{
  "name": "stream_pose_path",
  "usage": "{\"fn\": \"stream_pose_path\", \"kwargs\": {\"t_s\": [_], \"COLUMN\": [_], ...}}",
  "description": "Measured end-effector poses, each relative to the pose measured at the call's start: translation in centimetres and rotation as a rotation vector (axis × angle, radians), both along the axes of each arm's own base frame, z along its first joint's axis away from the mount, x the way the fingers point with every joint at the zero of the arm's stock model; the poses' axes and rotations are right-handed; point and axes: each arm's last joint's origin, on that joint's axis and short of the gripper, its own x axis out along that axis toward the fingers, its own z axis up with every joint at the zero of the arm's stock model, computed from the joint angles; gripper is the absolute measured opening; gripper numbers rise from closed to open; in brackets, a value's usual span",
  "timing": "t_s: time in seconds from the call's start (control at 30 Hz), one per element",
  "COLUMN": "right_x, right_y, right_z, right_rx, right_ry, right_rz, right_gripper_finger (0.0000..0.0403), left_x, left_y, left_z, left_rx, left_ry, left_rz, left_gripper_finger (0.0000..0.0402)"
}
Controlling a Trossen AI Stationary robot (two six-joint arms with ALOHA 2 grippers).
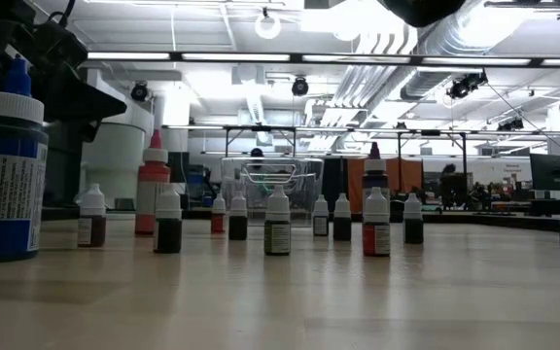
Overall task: Pick & Place food coloring
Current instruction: Put the small black food coloring bottle into the container
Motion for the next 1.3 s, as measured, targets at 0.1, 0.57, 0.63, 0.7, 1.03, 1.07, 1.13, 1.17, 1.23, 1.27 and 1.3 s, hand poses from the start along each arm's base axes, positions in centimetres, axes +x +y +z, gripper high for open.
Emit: {"fn": "stream_pose_path", "kwargs": {"t_s": [0.1,0.57,0.63,0.7,1.03,1.07,1.13,1.17,1.23,1.27,1.3], "right_x": [0.0,0.9,1.1,1.2,1.5,1.6,1.7,1.8,1.9,1.9,1.9], "right_y": [0.9,1.4,1.3,1.4,1.8,1.8,1.9,2.0,1.9,1.8,1.8], "right_z": [-1.3,-3.5,-3.8,-4.0,-5.3,-5.5,-5.7,-5.7,-5.8,-5.9,-5.9], "right_rx": [-0.05,-0.111,-0.091,-0.076,-0.01,-0.008,0.004,0.008,-0.001,-0.006,-0.009], "right_ry": [0.007,0.004,0.018,0.039,0.116,0.122,0.118,0.113,0.111,0.111,0.109], "right_rz": [0.027,-0.12,-0.148,-0.177,-0.231,-0.234,-0.251,-0.255,-0.263,-0.266,-0.267], "right_gripper_finger": [0.0,0.0097,0.0115,0.0133,0.0192,0.0195,0.0198,0.0199,0.02,0.02,0.0199], "left_x": [0.0,0.0,0.0,0.0,0.0,0.0,0.0,0.0,0.0,0.0,0.0], "left_y": [0.0,0.0,0.0,0.0,0.0,0.0,0.0,0.0,0.0,0.0,0.0], "left_z": [0.0,0.0,0.0,0.0,0.0,0.0,0.0,0.0,0.0,0.0,0.0], "left_rx": [0.0,0.0,0.0,0.0,0.0,0.0,0.0,0.0,0.0,0.0,0.0], "left_ry": [0.0,0.0,0.0,0.0,0.0,0.0,0.0,0.0,0.0,0.0,0.0], "left_rz": [0.0,0.0,0.0,0.0,0.0,0.0,0.0,0.0,0.0,0.0,0.0], "left_gripper_finger": [0.0001,0.0001,0.0001,0.0001,0.0001,0.0001,0.0001,0.0001,0.0001,0.0001,0.0001]}}
